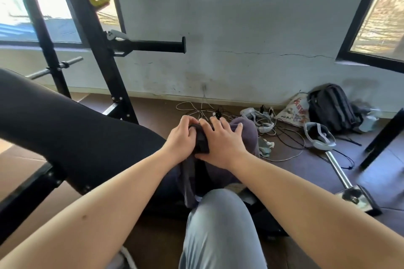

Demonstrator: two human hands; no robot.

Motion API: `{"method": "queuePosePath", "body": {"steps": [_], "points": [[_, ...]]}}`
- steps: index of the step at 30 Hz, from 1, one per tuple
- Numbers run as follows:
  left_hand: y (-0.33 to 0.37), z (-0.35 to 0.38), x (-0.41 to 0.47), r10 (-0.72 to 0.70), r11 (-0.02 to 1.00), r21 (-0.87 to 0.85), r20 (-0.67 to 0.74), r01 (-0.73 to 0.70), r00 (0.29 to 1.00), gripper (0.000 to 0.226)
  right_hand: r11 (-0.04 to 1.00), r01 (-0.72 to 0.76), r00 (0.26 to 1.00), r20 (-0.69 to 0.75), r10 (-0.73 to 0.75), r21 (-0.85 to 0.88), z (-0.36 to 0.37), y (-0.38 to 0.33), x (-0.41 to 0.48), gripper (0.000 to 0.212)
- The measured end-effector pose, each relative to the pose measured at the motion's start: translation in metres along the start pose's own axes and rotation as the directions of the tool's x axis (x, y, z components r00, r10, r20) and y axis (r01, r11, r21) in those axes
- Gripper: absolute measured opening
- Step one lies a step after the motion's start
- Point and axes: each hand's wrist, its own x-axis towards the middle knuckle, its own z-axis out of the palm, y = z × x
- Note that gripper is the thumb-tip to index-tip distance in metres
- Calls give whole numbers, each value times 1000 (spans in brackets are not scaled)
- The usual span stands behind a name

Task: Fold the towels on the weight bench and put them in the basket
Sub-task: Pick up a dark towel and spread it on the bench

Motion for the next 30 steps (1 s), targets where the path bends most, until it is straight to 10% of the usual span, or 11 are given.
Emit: {"method": "queuePosePath", "body": {"steps": [9,22,30], "points": [[-47,-112,-20,-76,910,415,130,16,989,76,985,98,987,-138,-78,144,-11,-66,36,58],[-97,-257,-79,-96,682,692,-233,235,968,17,899,336,941,-144,-306,281,-44,-164,67,32],[-126,-323,-129,-285,627,684,-246,374,927,15,564,724,664,-182,-725,397,-40,-219,62,15]]}}
